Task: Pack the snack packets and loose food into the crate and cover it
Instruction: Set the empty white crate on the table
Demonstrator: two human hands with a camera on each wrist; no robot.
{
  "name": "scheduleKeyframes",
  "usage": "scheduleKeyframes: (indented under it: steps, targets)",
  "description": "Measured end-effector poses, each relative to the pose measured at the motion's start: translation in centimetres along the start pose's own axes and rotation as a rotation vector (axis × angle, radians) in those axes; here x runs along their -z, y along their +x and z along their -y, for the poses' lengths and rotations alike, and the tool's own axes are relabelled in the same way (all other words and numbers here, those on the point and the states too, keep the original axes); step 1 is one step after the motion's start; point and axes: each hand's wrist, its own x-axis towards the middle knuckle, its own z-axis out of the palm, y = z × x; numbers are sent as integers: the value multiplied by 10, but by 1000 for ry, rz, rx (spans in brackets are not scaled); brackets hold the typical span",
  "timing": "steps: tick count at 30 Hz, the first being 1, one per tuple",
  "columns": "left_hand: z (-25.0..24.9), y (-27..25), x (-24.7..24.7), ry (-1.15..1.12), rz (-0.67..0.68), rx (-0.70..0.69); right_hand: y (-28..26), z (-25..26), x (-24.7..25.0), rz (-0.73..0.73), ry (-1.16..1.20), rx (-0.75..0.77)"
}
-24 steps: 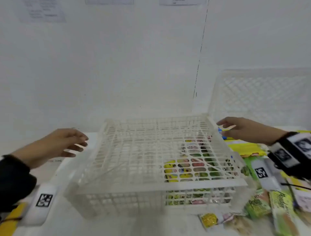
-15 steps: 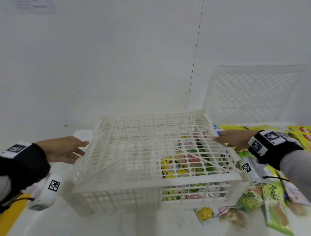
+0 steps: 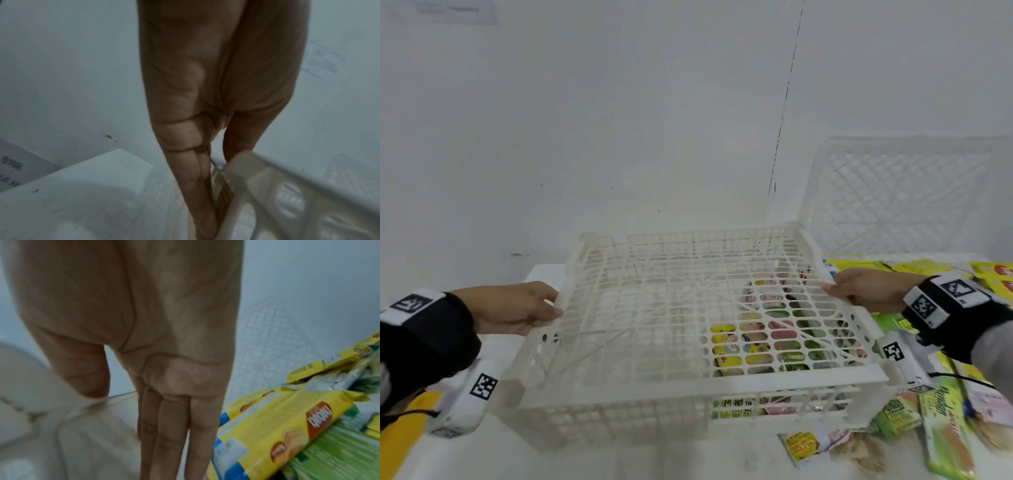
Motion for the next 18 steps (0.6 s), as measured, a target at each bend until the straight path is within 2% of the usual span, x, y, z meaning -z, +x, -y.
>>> scheduleKeyframes:
  steps: [5,9,13,16,18]
  targets:
    - [-2,-13,39,-45,41,-136,-23,21,8,33,-49,94]
    - [-4,-11,89,8,-78,-209,-41,43,9,-6,-63,209]
    - [11,-5,146,-161,-248,-216,-52,61,4,8,33,302]
    - [26,-8,174,-367,-283,-276,-49,73,-5,-32,94,386]
    - [26,-17,176,-448,-278,-334,-44,79,-12,-81,120,444]
